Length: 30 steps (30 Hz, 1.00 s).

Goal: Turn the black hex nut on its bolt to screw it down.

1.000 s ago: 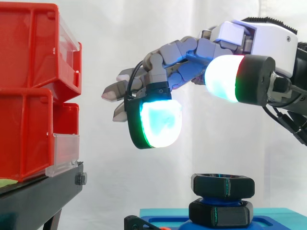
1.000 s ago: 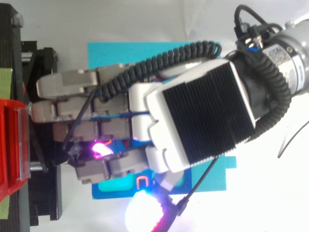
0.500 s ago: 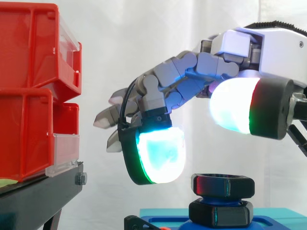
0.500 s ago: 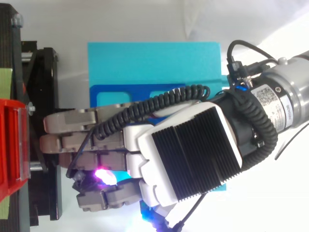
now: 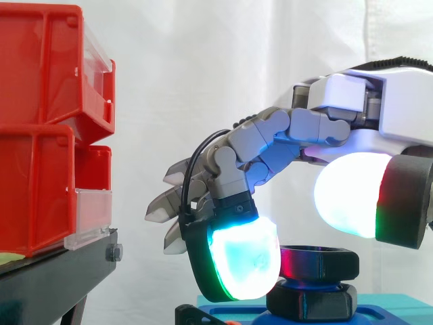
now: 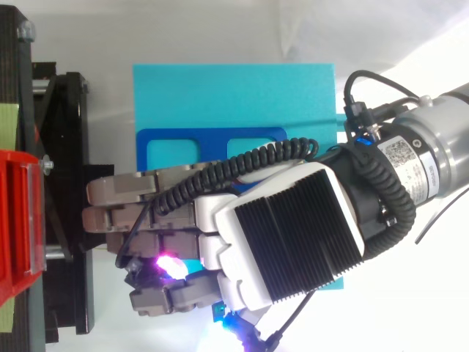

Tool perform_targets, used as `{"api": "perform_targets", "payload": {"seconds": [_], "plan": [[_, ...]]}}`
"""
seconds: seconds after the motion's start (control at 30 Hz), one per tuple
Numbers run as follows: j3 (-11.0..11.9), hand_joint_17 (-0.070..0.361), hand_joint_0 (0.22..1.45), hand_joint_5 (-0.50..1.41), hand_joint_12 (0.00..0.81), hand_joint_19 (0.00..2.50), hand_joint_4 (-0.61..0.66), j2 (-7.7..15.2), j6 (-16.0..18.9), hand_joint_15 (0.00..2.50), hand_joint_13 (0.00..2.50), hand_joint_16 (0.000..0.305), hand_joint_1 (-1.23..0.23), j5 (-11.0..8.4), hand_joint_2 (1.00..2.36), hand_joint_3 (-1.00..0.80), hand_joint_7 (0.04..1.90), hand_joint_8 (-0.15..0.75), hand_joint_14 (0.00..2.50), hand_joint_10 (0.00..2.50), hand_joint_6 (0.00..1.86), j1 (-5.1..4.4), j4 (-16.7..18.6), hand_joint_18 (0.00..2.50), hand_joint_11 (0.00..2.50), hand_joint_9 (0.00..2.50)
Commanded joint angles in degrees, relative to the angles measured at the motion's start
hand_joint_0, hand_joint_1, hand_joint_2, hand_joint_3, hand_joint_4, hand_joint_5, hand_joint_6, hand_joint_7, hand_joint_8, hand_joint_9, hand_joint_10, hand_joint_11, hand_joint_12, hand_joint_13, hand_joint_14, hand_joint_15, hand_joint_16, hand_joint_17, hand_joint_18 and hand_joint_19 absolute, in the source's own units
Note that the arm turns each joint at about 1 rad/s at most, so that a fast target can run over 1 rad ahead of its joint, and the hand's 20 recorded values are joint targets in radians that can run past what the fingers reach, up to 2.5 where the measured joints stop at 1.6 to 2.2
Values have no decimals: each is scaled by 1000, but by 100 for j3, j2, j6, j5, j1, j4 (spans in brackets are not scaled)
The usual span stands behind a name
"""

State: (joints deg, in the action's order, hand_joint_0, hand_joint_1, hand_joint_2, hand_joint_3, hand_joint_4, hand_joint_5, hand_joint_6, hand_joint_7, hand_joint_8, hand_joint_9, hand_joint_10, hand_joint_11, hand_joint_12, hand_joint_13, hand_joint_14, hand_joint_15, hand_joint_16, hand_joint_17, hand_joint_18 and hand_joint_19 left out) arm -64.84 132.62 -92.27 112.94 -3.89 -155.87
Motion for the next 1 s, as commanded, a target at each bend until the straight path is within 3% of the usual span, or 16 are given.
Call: {"api": "perform_targets", "payload": {"seconds": [0.0, 0.7, 0.97], "plan": [[-3, 116, 539, -53, 340, 83, 193, 0, -1, 22, 612, 52, -180, 9, 1000, -500, 1233, 301, 0, 6, 721, 11, 4, 449, 186, 900], [-38, 114, 540, -48, 339, 98, 198, 0, -10, 35, 638, 51, -187, 79, 1000, -500, 1245, 305, 0, 6, 720, 125, 48, 474, 187, 936], [-47, 114, 540, -49, 337, 101, 197, 0, -19, 38, 640, 50, -188, 202, 1000, -500, 1235, 300, 1, 6, 722, 239, 118, 481, 184, 936]]}}
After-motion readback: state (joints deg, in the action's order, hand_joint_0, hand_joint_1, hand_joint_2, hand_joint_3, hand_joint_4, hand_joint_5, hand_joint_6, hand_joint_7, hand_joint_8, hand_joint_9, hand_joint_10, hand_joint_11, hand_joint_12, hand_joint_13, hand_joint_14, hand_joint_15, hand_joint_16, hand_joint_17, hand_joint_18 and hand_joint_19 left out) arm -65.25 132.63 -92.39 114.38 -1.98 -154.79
